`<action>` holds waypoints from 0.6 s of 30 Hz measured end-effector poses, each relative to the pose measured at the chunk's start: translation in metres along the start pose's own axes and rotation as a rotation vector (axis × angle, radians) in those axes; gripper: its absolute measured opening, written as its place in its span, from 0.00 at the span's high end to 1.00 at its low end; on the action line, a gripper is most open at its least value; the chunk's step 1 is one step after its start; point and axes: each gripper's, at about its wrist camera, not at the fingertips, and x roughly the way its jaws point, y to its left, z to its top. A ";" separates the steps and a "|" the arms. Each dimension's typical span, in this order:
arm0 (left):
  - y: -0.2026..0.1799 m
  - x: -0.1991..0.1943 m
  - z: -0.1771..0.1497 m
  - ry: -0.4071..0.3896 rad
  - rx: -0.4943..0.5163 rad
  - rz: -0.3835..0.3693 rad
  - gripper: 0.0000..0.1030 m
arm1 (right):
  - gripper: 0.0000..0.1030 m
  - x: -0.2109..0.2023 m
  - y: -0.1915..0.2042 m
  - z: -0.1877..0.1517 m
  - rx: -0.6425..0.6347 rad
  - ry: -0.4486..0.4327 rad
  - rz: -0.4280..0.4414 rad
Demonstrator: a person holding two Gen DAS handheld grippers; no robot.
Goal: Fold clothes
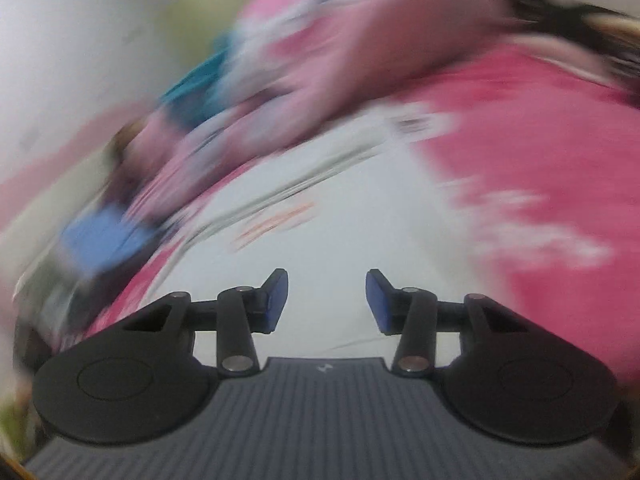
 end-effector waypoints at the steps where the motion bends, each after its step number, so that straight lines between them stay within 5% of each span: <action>1: -0.002 0.000 0.000 0.000 0.005 0.008 0.73 | 0.57 -0.001 -0.019 0.007 0.057 0.009 -0.032; 9: -0.018 -0.001 -0.007 -0.004 0.077 0.077 0.64 | 0.58 0.011 -0.073 0.001 0.177 0.105 -0.021; 16: -0.030 0.002 -0.012 -0.008 0.142 0.156 0.88 | 0.75 0.015 -0.060 -0.002 0.109 0.141 0.033; 18: -0.032 0.002 -0.013 -0.017 0.140 0.167 0.92 | 0.91 0.017 -0.055 -0.003 0.085 0.145 0.015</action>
